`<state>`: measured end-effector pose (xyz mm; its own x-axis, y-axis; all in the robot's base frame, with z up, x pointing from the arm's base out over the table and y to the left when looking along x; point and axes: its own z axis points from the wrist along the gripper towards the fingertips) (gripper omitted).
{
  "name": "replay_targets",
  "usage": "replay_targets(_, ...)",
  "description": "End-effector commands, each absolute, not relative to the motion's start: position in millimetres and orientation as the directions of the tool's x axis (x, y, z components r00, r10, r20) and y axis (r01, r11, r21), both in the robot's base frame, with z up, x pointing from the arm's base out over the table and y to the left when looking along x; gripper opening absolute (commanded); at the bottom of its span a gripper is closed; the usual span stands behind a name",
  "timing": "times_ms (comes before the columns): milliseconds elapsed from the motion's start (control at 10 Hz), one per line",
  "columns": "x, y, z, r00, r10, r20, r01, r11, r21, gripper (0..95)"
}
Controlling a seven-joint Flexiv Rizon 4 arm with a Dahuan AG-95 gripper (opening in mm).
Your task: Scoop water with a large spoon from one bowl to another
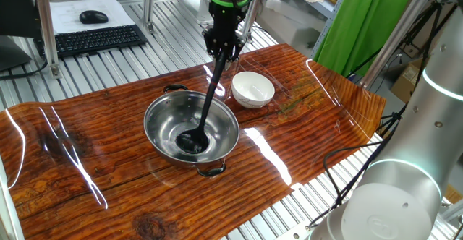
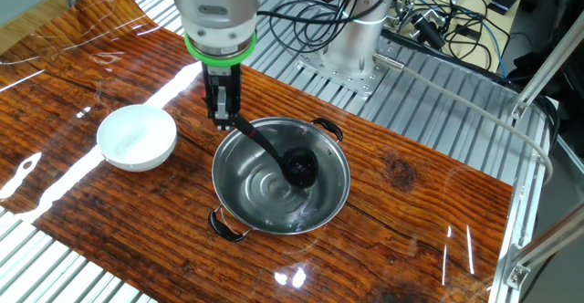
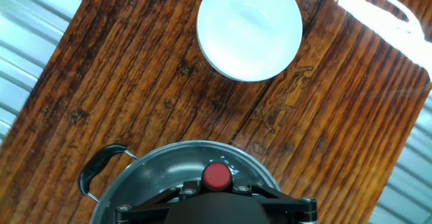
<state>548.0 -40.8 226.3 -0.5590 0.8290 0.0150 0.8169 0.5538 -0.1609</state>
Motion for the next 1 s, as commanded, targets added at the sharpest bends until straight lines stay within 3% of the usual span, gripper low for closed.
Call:
replay_targets(100, 547.7, -41.2, 226.4, -0.569, 0.822, 0.013, 0.809, 0.563, -0.168, 0.0)
replay_targets(600, 547.7, -40.9, 226.9, -0.592, 0.806, 0.003, 0.792, 0.582, -0.185, 0.0)
replay_targets(1000, 548.7, -41.9, 227.9, -0.541, 0.839, 0.059, 0.828, 0.544, -0.134, 0.0)
